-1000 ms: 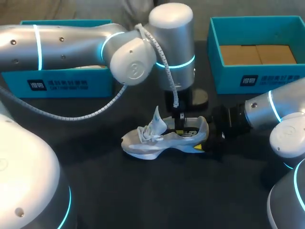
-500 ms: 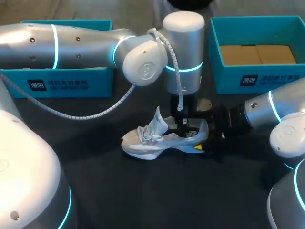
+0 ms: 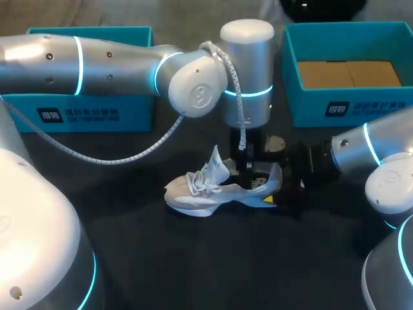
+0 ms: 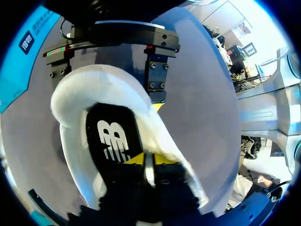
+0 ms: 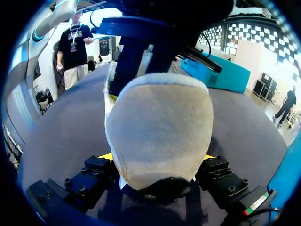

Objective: Take the shoe out of the shoebox, open the shoe tongue, remove and reinsert the insole, then place the shoe into the shoebox

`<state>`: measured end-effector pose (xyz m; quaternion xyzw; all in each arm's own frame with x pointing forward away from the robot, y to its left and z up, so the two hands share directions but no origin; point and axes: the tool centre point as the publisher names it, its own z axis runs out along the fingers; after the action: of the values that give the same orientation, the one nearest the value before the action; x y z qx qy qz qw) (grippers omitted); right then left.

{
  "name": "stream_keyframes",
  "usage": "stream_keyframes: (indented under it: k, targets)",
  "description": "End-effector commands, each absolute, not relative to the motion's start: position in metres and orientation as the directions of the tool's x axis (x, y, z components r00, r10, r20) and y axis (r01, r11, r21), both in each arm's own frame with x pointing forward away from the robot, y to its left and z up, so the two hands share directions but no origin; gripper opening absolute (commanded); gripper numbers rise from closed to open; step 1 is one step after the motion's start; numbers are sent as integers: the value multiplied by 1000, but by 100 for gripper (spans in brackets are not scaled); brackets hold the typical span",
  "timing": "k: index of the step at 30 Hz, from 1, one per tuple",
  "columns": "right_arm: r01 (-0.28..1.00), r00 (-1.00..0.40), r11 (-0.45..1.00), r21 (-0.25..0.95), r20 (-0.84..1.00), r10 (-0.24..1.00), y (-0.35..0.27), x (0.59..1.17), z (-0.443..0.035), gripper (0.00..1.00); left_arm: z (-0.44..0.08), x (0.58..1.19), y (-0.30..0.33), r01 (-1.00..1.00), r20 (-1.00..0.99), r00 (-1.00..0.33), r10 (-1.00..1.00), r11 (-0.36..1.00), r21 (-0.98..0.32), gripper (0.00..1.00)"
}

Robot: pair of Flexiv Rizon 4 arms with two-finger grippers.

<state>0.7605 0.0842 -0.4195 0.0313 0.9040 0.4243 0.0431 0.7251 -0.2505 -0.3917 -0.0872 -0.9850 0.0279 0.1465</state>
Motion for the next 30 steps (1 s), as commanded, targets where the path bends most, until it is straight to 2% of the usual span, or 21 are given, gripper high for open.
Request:
stream_keyframes:
  k: [1,7,30]
  targets:
    - [21,-994,639,769,-52,94,85,762,-419,0,-396,719,-253,166,269,-946,179,984,-69,31]
    - [21,-994,639,769,-52,94,85,762,-419,0,-406,723,-254,160,229,-959,168,986,-53,40]
    - [21,-994,639,769,-52,94,85,762,-419,0,-433,750,-244,92,42,-995,94,994,-56,36]
